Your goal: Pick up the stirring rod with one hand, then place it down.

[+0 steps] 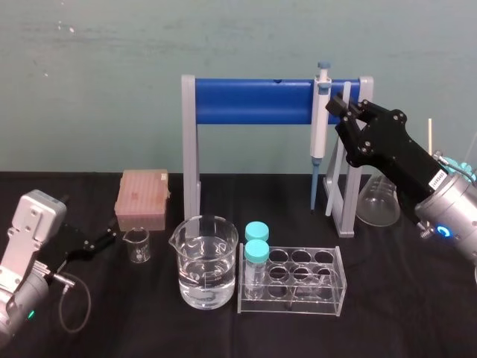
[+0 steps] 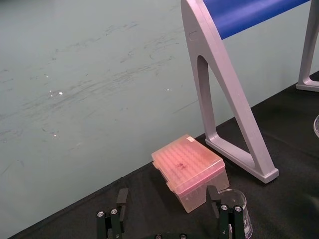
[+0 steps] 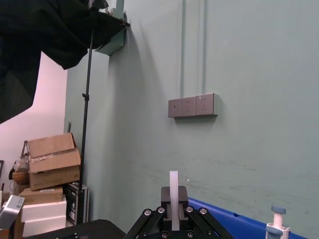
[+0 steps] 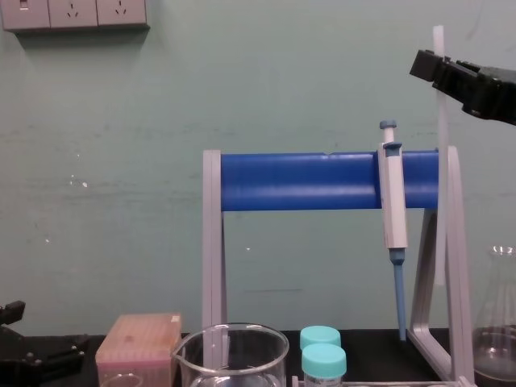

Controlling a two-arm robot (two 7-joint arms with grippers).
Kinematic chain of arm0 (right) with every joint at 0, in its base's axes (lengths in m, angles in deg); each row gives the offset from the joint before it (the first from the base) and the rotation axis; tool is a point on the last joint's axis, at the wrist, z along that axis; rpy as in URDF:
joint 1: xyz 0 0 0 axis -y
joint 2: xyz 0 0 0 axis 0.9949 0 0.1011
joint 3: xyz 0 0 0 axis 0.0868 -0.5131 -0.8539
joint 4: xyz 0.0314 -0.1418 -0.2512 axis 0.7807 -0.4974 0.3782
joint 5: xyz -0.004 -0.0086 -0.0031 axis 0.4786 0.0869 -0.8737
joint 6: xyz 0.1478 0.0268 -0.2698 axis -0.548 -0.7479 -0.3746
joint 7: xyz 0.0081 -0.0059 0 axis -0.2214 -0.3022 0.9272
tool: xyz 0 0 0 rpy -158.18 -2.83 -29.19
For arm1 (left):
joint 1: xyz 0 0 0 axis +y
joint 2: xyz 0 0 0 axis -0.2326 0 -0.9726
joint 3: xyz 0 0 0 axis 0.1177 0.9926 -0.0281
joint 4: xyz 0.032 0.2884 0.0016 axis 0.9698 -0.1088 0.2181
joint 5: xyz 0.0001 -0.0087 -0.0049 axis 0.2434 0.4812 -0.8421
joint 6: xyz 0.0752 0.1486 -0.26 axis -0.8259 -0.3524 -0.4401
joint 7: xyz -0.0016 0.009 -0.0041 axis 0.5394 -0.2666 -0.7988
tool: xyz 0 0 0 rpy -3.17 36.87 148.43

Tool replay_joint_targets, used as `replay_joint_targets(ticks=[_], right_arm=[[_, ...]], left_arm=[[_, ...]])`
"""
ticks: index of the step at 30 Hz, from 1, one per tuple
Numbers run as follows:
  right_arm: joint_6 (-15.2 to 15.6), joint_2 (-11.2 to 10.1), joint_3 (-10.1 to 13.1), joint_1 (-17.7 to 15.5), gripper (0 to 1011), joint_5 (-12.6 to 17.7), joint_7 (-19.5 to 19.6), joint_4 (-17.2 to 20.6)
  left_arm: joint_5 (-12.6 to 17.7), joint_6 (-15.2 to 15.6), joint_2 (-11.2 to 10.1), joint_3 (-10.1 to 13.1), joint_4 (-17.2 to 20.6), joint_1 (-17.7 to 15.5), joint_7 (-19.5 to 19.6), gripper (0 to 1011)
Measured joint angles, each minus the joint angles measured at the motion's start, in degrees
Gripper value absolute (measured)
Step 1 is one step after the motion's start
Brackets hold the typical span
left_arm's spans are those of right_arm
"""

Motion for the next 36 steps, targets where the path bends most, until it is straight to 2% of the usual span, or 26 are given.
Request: replay_joint_targets(ticks=[36], right_arm=[[0.3,0.2,-0.8,0.5,70,-0.1,-0.3,-0.7]], left_arm=[[0.0,0.0,0.0,0.0,0.0,0.0,0.0,1000]])
